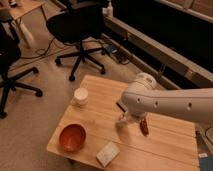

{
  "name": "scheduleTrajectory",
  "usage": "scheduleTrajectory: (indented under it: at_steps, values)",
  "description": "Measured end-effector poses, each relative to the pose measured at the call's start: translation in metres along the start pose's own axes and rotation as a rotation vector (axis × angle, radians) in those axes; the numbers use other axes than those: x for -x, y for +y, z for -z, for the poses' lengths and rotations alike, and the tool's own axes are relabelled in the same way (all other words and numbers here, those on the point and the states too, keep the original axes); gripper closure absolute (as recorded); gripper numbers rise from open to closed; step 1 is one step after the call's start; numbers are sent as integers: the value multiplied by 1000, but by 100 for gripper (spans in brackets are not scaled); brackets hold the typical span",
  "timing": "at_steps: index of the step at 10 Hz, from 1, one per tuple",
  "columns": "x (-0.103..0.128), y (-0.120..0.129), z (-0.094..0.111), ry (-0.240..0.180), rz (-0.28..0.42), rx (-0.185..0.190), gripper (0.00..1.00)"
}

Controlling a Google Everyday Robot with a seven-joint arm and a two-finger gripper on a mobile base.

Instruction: Stand the bottle upright

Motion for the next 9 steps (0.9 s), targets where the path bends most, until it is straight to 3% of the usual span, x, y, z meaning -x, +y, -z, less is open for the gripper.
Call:
scheduleTrajectory:
  at_steps: [3, 9]
  values:
    - [5, 0, 0, -14, -11, 32, 70]
    - [-11, -11, 8, 116, 14, 23, 70]
